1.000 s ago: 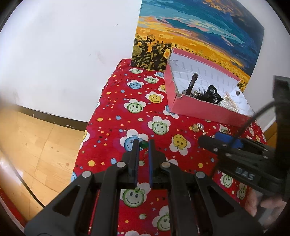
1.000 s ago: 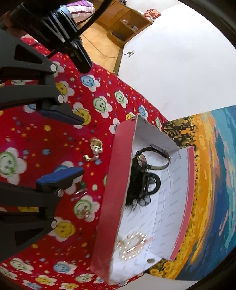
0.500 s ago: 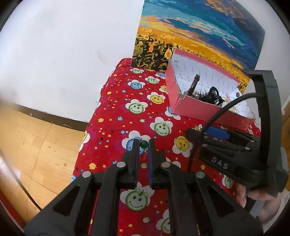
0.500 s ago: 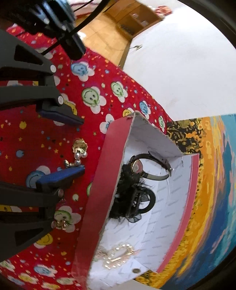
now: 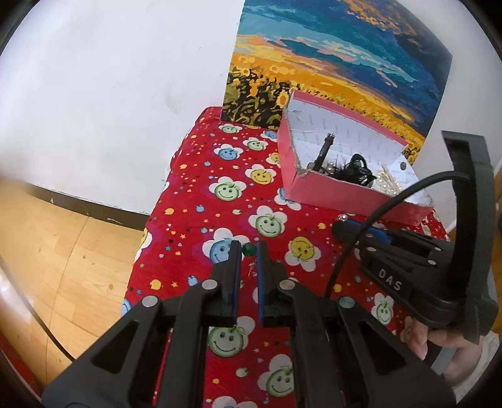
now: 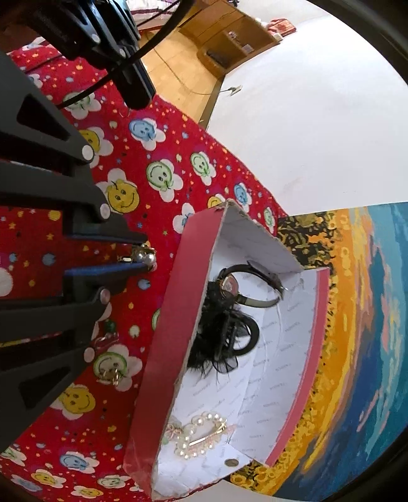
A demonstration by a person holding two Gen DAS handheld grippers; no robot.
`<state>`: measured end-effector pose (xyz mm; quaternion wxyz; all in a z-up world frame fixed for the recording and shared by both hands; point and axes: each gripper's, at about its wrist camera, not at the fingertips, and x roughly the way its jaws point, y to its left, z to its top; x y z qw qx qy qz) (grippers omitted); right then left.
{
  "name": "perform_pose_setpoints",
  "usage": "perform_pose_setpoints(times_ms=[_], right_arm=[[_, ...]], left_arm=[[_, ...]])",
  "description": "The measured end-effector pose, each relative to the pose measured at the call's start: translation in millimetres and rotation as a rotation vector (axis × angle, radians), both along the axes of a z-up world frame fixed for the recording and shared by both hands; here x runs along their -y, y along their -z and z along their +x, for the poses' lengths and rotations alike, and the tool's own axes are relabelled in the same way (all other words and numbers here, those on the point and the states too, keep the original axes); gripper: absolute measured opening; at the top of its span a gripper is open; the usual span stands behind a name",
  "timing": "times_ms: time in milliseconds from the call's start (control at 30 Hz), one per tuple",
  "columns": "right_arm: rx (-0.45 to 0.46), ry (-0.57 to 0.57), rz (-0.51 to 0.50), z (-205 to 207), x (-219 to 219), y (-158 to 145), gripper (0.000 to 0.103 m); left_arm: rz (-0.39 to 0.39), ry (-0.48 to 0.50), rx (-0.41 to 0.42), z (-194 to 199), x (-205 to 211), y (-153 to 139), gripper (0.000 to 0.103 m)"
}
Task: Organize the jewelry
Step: 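Grasp the green bead earring with the left tool while the right tool grasps a gold earring, then carry both earrings into the pink box and open both tools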
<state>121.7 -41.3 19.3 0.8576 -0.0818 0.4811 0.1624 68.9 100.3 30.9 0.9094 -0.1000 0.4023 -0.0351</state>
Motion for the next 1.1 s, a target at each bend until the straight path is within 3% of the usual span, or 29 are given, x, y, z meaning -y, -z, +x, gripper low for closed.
perform_pose_setpoints(times_ms=[533,1100], right_arm=[[0.068,0.048,0.092,-24,54,-60,0.014],[0.143,0.131,0.083,20,113,-103,0.014]], left_arm=[[0.024,0.073,0.053,-1,38,-31,0.001],[0.072,0.196,0.143,62,91,-76,0.001]])
